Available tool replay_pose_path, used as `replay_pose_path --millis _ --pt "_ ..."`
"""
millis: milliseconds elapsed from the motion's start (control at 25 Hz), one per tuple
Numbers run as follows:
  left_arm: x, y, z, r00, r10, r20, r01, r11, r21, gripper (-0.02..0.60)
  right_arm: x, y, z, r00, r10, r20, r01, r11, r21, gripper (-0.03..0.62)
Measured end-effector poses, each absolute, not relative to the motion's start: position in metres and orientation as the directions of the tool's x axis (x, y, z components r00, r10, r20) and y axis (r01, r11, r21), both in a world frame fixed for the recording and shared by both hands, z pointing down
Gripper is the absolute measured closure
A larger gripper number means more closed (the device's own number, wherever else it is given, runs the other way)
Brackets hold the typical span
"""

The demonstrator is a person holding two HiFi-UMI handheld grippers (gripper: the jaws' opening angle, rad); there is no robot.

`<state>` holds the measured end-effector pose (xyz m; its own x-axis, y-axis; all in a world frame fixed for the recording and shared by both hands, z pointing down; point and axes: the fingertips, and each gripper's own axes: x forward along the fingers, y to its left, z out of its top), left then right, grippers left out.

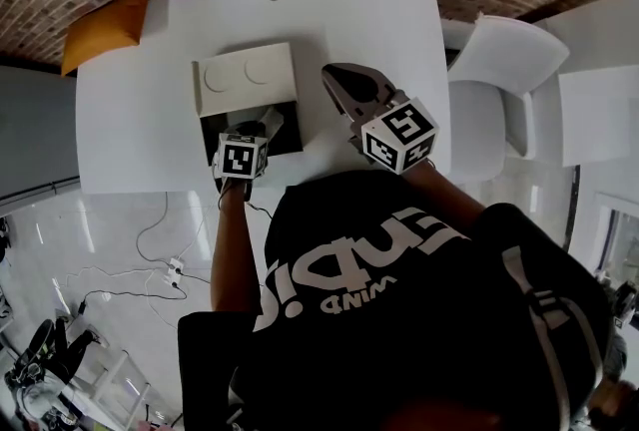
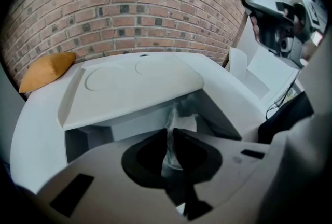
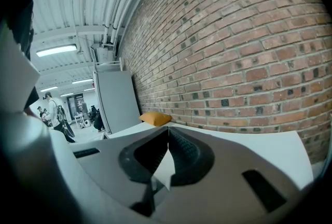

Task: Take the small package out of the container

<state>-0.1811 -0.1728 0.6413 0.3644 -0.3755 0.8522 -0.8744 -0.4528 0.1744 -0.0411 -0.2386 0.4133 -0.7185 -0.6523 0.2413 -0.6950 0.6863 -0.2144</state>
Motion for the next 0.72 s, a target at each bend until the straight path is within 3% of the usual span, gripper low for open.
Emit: replay_pose_path --millis 720 --pt "-0.174 -0.168 0.547 0.413 -0.527 0.743 -0.873 -0.46 0.159 0.554 -0.04 -0.232 0.416 -0.731 -0.638 0.241 -0.682 0.699 -0.216 0.594"
